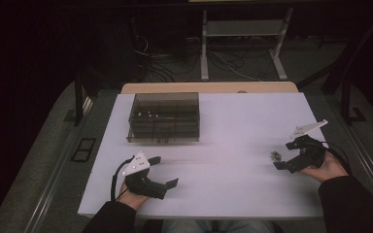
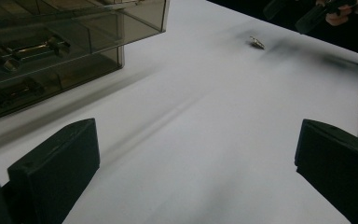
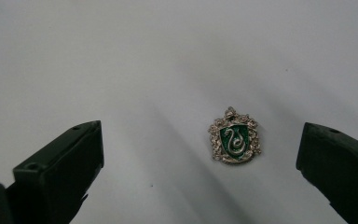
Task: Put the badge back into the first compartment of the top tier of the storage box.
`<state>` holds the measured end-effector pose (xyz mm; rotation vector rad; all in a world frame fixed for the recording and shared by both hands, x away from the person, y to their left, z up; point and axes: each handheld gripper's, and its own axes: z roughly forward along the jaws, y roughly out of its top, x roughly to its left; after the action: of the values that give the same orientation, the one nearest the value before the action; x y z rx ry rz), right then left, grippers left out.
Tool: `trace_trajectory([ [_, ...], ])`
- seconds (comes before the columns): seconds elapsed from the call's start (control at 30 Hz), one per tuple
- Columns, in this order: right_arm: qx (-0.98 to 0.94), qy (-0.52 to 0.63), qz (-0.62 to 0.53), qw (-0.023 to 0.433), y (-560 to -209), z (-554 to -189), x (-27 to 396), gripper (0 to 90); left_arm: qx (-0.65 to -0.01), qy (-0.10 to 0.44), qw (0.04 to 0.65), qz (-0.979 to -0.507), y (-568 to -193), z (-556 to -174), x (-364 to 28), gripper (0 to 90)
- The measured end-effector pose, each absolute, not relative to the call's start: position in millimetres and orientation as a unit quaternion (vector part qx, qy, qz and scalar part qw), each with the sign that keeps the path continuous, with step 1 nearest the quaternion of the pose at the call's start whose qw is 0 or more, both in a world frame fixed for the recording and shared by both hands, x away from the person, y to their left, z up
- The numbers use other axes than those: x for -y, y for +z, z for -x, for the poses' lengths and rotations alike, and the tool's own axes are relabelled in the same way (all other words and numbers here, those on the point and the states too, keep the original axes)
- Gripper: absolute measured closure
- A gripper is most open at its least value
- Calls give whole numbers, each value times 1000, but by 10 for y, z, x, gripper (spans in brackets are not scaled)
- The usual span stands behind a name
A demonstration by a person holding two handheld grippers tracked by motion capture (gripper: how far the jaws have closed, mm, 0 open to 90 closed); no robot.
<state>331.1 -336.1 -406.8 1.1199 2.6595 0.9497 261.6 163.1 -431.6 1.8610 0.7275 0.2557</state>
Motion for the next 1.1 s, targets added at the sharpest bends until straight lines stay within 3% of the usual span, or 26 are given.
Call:
trace_trajectory([
  [0.9,-892,294,-339,48,-4298,-3535,3265,4,-302,107,532,-784,-4325,-2610,-1610,0],
  [1.1,-892,288,-346,48,-4325,-3554,3265,75,-298,111,532,-785,-4318,-2602,-1611,0],
])
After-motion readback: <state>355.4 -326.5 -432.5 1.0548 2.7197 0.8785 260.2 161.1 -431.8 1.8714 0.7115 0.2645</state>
